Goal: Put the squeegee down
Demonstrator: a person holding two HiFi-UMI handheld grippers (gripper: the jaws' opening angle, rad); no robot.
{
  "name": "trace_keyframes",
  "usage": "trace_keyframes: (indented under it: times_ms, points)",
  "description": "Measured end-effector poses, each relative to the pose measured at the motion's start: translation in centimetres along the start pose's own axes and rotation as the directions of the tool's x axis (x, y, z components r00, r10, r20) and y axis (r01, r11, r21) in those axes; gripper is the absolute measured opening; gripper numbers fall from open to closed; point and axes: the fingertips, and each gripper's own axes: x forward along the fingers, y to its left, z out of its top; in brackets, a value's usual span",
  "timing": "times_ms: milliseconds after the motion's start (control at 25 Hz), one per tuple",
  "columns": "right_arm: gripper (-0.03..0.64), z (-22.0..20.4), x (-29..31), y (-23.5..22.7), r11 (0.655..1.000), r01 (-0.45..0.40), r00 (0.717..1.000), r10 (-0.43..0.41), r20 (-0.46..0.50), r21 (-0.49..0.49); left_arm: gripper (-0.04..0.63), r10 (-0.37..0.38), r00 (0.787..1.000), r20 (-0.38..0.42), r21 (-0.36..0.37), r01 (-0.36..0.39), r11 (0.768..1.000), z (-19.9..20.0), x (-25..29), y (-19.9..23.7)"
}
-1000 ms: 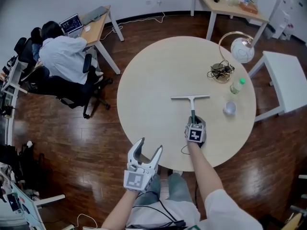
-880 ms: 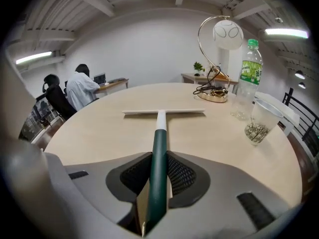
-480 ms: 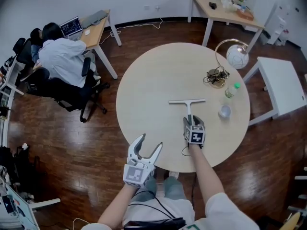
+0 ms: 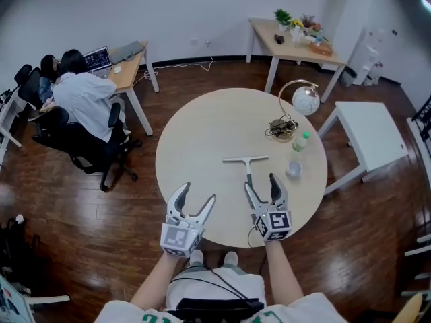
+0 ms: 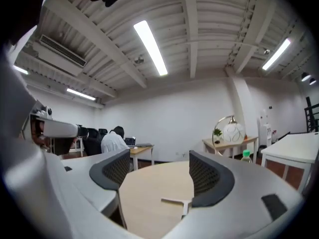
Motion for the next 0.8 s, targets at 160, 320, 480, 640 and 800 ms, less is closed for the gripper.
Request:
trace_keyframes:
  times_ms: [160,320,480,640,800]
  points:
    - [0.403,5.8,-4.0,1.0,0.999,0.032,0.991,-0.028,0.132,-0.031,0.351,0.023,0.998,0.063,0.025,-0.024,0.999,2.6,-1.1,0.4]
    - [0.397,7.7,-7.2,1.4,0.995,0.068,0.988,-0.057,0.143,-0.074,0.356,0.064,0.992,0.105,0.03,-0.067,0.997,4.9,-2.5,0.5]
    - [0.394,9.1,-9.1,2.8,0.996,0.048,0.987,-0.036,0.155,-0.076,0.356,0.086,0.989,0.117,0.032,-0.09,0.995,5.4,-3.4,0.8]
    - [0.391,9.8,-9.5,3.9,0.993,0.042,0.984,-0.023,0.174,-0.109,0.356,0.09,0.989,0.12,0.04,-0.095,0.995,5.3,-3.9,1.3]
    - [0.388,9.3,-9.1,4.8,0.994,0.029,0.987,-0.012,0.158,-0.108,0.356,0.077,0.99,0.117,0.06,-0.084,0.995,5.2,-4.1,1.1]
